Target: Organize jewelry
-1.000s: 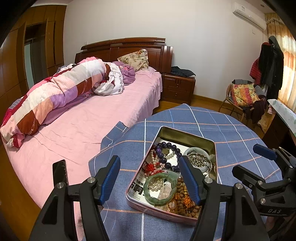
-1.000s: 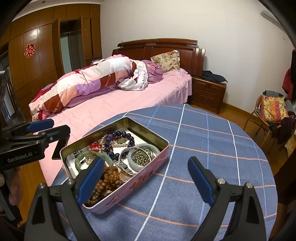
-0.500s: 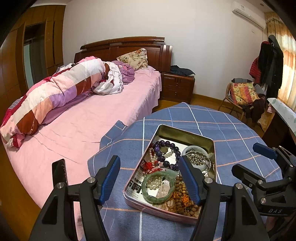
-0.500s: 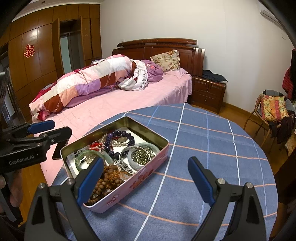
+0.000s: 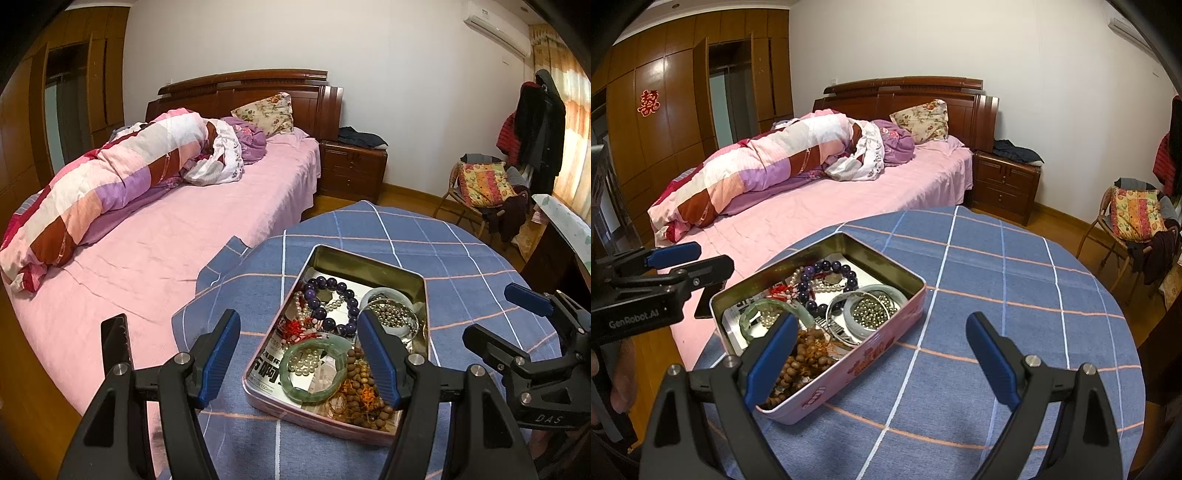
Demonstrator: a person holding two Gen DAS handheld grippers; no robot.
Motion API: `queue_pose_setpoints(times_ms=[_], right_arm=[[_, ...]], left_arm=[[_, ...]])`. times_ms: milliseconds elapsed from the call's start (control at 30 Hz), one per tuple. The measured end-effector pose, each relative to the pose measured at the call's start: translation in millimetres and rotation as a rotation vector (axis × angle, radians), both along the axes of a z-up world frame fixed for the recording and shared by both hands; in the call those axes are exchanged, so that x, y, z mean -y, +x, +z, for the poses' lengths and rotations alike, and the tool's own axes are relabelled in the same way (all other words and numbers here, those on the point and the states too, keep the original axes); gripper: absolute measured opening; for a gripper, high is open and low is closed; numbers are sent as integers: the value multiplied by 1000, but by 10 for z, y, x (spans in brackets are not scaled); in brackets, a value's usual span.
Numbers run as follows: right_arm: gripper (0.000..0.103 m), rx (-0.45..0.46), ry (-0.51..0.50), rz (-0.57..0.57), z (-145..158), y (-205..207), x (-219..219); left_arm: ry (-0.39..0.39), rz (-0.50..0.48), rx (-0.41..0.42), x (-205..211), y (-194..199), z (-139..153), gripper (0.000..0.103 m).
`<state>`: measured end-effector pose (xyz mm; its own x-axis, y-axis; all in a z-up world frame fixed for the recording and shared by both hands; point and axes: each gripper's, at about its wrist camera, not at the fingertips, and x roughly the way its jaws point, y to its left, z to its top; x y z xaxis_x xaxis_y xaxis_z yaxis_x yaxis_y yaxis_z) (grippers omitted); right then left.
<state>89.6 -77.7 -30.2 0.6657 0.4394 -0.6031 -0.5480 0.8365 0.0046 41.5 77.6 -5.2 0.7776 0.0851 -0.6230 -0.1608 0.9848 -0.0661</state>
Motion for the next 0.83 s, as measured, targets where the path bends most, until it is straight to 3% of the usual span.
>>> queue_pose_setpoints(times_ms=[833], right_arm=[[95, -12, -5, -20, -31, 55, 82]], left_arm=[[43, 10, 3, 54, -14, -9, 66]])
